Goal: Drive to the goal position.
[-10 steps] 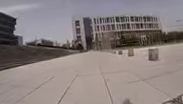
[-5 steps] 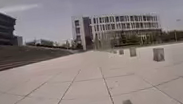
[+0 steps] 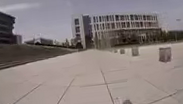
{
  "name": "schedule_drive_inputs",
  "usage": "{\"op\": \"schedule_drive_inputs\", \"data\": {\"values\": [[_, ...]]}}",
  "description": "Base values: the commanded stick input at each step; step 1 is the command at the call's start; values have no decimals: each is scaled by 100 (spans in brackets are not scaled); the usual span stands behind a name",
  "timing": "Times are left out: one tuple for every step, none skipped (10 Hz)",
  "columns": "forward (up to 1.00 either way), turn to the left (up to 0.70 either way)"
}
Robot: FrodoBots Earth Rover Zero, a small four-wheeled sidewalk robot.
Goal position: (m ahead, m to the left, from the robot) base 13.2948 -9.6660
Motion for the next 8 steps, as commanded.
{"op": "schedule_drive_inputs", "data": {"values": [[70,0],[70,0],[70,0],[70,0],[70,0],[70,0],[70,0],[70,0]]}}
